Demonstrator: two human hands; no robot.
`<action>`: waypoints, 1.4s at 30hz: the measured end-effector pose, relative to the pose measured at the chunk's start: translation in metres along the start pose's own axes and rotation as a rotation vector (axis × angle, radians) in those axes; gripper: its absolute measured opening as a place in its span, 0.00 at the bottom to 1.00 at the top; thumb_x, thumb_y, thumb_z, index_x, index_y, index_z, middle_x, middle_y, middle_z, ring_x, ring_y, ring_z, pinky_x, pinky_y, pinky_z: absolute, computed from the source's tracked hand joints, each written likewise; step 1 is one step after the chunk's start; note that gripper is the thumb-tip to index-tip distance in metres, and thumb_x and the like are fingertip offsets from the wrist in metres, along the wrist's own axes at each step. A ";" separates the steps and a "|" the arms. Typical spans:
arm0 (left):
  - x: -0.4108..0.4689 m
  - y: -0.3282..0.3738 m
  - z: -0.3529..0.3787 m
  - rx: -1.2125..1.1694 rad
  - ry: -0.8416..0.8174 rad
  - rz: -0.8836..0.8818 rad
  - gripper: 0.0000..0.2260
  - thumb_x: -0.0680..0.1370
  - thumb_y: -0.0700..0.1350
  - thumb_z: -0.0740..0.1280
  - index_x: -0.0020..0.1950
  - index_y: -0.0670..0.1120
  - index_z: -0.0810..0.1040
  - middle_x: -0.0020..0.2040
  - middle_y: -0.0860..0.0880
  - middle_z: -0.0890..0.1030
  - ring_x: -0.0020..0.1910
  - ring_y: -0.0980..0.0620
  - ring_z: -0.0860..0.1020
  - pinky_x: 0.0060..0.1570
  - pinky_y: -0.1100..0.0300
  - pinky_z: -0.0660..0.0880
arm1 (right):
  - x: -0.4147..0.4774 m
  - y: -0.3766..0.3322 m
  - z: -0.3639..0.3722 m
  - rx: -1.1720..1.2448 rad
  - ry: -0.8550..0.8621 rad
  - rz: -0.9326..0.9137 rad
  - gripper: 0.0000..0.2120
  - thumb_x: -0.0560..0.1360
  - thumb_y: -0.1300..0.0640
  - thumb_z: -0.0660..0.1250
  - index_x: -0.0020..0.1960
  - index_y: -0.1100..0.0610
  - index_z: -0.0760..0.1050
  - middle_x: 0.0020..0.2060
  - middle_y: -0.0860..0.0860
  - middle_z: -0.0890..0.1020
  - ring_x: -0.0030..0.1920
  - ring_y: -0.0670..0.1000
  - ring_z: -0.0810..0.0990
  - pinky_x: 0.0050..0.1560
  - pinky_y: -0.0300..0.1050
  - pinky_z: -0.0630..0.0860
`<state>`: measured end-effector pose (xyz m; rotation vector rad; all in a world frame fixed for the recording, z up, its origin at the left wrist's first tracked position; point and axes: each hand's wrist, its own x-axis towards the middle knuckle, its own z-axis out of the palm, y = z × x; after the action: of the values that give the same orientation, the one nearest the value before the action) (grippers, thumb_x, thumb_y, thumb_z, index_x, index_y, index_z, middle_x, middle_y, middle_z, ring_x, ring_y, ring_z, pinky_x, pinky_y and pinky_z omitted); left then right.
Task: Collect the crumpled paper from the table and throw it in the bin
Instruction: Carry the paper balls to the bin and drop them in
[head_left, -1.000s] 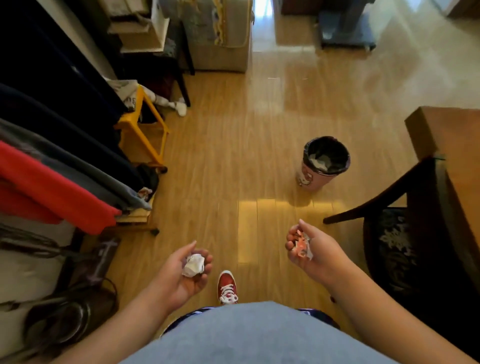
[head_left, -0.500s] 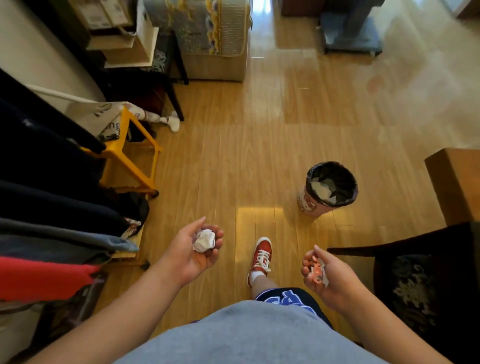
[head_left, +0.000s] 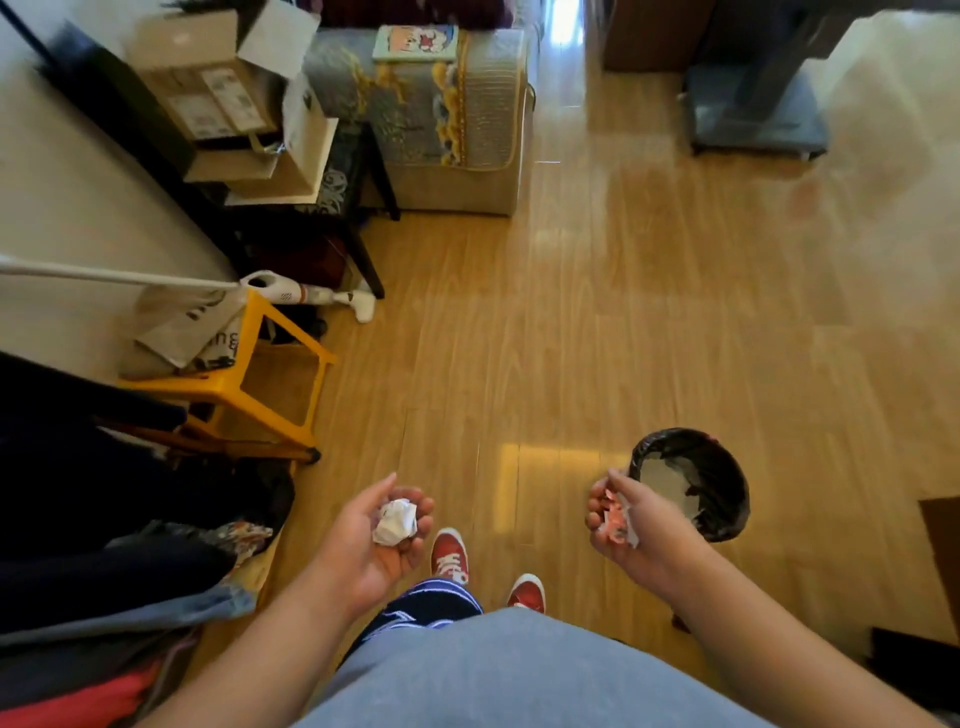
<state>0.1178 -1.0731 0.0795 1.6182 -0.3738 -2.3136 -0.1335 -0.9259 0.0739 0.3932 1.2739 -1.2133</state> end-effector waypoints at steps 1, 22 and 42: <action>0.008 0.008 0.003 -0.004 0.017 -0.003 0.14 0.75 0.52 0.66 0.39 0.42 0.81 0.37 0.43 0.83 0.30 0.49 0.81 0.26 0.62 0.75 | 0.009 -0.015 0.011 -0.006 -0.014 -0.002 0.14 0.80 0.50 0.59 0.42 0.58 0.73 0.31 0.53 0.74 0.31 0.49 0.73 0.25 0.38 0.72; 0.226 0.235 0.294 0.410 -0.185 -0.165 0.12 0.74 0.51 0.66 0.38 0.44 0.80 0.37 0.44 0.83 0.30 0.51 0.80 0.27 0.63 0.74 | 0.127 -0.265 0.021 0.276 0.282 -0.113 0.13 0.79 0.52 0.61 0.39 0.58 0.73 0.30 0.53 0.73 0.27 0.49 0.72 0.27 0.39 0.68; 0.362 0.236 0.643 0.637 -0.263 -0.204 0.15 0.77 0.49 0.63 0.38 0.43 0.83 0.38 0.44 0.84 0.30 0.50 0.80 0.26 0.63 0.75 | 0.197 -0.529 -0.133 0.525 0.344 -0.173 0.14 0.80 0.53 0.60 0.39 0.58 0.73 0.26 0.51 0.75 0.23 0.47 0.73 0.19 0.36 0.68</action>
<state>-0.5837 -1.3999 0.0694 1.6576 -1.1535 -2.7519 -0.6817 -1.1150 0.0561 0.9197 1.2829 -1.6824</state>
